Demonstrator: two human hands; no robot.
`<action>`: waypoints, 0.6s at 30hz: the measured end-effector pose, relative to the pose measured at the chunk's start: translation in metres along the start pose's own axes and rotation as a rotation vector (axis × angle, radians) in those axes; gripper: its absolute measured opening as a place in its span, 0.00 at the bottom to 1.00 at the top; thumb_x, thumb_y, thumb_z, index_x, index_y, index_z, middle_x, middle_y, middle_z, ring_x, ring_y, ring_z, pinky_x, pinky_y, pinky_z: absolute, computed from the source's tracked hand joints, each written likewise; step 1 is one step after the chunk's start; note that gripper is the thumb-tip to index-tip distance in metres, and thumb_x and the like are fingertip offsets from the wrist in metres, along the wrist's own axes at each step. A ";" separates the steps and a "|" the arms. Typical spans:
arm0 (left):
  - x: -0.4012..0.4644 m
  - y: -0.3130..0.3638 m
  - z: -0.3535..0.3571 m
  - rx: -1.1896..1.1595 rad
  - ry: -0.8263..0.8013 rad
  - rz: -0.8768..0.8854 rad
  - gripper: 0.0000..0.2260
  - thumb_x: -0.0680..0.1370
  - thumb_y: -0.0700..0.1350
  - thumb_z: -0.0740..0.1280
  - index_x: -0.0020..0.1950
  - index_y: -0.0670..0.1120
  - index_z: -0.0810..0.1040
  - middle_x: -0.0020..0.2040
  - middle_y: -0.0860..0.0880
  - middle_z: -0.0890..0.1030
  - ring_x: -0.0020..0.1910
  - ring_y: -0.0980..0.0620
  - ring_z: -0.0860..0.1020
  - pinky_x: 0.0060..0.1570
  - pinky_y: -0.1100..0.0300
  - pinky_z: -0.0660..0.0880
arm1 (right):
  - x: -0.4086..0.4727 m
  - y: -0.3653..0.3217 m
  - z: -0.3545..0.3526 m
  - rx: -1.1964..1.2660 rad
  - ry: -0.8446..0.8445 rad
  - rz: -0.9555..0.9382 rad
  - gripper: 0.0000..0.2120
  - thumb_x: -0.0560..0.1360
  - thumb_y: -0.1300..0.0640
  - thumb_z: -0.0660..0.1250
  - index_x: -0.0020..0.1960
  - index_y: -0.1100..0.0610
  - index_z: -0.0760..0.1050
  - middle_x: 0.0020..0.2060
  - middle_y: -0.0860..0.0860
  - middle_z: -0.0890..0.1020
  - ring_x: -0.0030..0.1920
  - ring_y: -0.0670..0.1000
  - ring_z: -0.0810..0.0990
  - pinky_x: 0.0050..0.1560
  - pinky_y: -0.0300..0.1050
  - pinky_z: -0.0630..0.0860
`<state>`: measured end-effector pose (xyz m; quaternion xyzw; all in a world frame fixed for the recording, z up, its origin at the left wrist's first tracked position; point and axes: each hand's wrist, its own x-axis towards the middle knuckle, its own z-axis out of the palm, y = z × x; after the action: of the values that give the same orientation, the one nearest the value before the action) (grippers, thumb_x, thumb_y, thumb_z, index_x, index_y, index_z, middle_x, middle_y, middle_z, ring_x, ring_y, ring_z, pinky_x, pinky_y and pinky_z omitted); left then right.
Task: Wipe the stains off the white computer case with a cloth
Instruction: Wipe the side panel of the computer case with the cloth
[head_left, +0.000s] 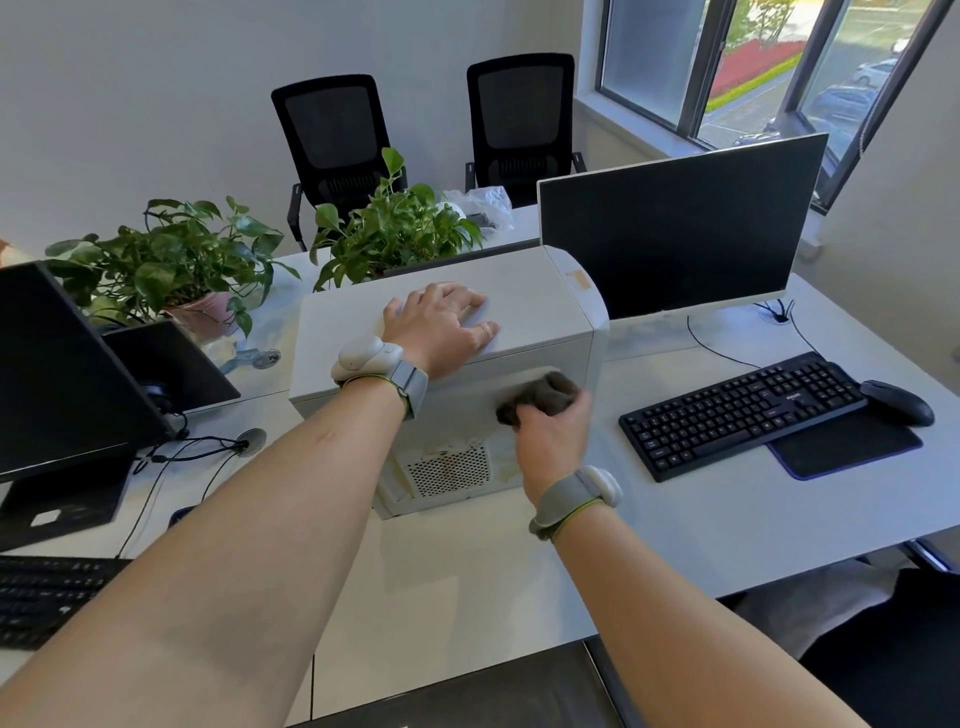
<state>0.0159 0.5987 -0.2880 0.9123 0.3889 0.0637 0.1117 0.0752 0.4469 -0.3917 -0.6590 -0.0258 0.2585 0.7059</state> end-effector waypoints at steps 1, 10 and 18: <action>0.000 0.000 0.000 0.003 0.002 0.001 0.24 0.78 0.67 0.59 0.73 0.64 0.69 0.77 0.55 0.65 0.77 0.49 0.61 0.75 0.44 0.53 | 0.008 0.004 -0.007 0.009 0.037 0.096 0.18 0.70 0.65 0.68 0.51 0.44 0.75 0.46 0.51 0.82 0.49 0.56 0.83 0.50 0.55 0.84; -0.002 0.002 -0.001 0.018 0.002 -0.006 0.24 0.78 0.67 0.59 0.73 0.64 0.70 0.77 0.55 0.65 0.76 0.49 0.61 0.75 0.45 0.53 | 0.043 0.041 -0.060 -0.105 0.064 0.716 0.08 0.82 0.68 0.60 0.44 0.67 0.71 0.36 0.64 0.77 0.44 0.63 0.81 0.32 0.46 0.77; -0.001 0.002 -0.001 0.024 0.011 -0.001 0.24 0.79 0.67 0.59 0.73 0.64 0.69 0.77 0.55 0.65 0.76 0.49 0.62 0.74 0.44 0.53 | 0.063 0.017 -0.053 0.032 0.009 0.552 0.10 0.79 0.72 0.62 0.58 0.62 0.72 0.47 0.62 0.75 0.36 0.59 0.76 0.24 0.44 0.78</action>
<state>0.0163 0.5972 -0.2868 0.9129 0.3908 0.0640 0.0985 0.1443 0.4231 -0.4343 -0.6310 0.1619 0.4387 0.6190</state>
